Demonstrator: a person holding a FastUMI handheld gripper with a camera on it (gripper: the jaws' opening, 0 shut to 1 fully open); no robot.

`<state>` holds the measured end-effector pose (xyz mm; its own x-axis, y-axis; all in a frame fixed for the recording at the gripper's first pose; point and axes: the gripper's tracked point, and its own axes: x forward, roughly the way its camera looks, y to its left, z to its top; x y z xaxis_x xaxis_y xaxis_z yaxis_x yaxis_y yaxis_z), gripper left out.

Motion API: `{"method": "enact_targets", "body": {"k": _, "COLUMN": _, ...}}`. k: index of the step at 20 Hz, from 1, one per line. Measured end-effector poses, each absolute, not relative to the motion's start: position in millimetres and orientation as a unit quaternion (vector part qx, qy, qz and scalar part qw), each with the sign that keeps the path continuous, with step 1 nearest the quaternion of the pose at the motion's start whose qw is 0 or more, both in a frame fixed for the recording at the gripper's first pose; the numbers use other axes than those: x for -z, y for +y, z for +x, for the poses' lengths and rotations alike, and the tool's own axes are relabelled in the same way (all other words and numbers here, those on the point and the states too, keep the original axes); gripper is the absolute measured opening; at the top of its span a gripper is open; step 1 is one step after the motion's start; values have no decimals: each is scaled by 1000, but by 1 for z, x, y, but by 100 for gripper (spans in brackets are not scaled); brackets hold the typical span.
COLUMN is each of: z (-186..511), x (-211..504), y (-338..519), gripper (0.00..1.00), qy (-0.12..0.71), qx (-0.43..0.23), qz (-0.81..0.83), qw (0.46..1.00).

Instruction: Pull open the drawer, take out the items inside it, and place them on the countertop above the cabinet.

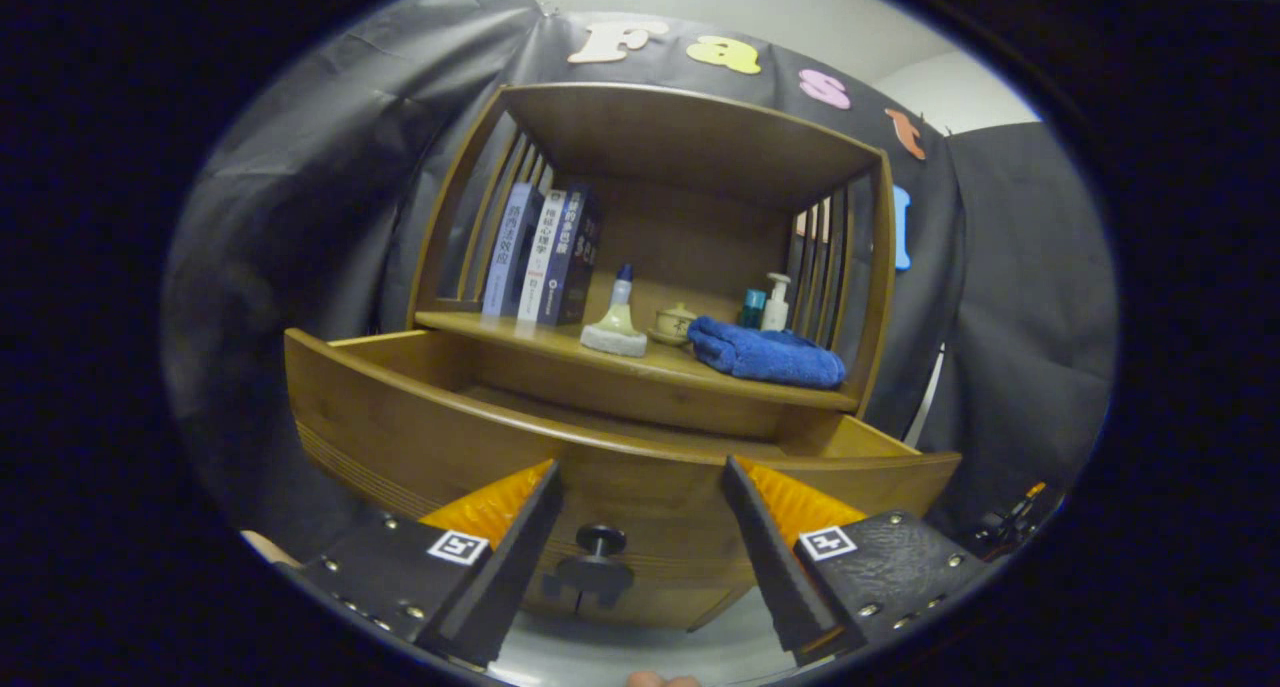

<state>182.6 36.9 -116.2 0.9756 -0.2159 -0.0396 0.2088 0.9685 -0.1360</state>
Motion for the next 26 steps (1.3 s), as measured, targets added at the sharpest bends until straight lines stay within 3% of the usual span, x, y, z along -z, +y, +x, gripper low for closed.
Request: {"method": "enact_targets", "body": {"k": 26, "z": 314, "x": 129, "y": 24, "gripper": 97, "qy": 41, "qx": 126, "qz": 17, "qw": 991}}
